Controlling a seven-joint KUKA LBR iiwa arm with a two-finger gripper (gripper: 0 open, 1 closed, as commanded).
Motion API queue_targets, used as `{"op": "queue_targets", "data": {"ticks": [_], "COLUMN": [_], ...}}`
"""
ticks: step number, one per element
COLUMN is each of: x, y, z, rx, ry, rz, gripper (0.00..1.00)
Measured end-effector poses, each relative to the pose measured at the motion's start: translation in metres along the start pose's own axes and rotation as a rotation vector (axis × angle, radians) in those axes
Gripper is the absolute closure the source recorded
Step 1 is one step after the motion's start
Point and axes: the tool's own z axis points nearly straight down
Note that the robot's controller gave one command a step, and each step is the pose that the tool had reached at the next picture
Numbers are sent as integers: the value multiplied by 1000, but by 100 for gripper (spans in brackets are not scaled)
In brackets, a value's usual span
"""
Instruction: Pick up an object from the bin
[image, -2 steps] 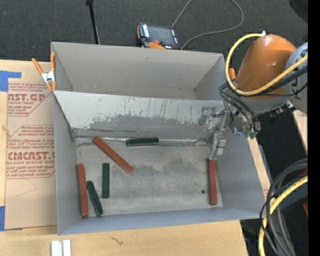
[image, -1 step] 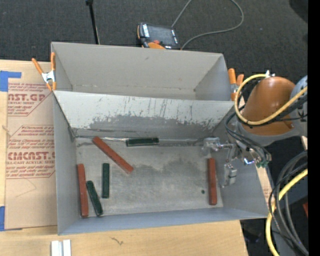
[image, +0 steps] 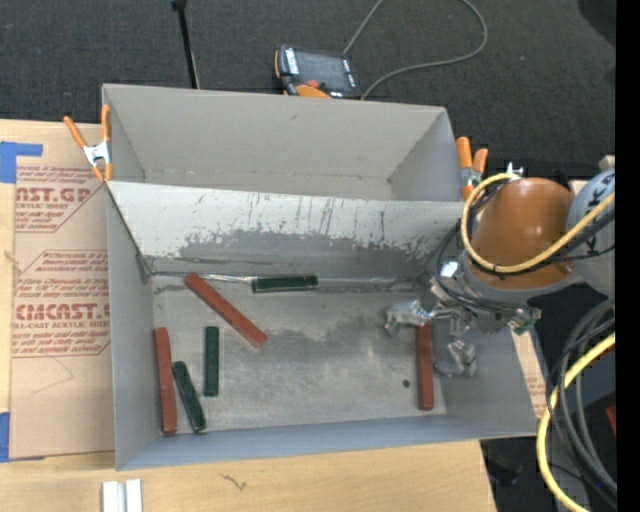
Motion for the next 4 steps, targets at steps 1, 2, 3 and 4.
{"op": "queue_targets", "data": {"ticks": [1, 2, 3, 4], "x": [3, 4, 5, 24], "y": [-4, 28, 29, 21], "z": [-3, -137, -132, -64], "rx": [10, 19, 12, 4], "ry": [3, 1, 5, 9], "rz": [-4, 2, 5, -439], "gripper": [100, 100, 0, 0]}}
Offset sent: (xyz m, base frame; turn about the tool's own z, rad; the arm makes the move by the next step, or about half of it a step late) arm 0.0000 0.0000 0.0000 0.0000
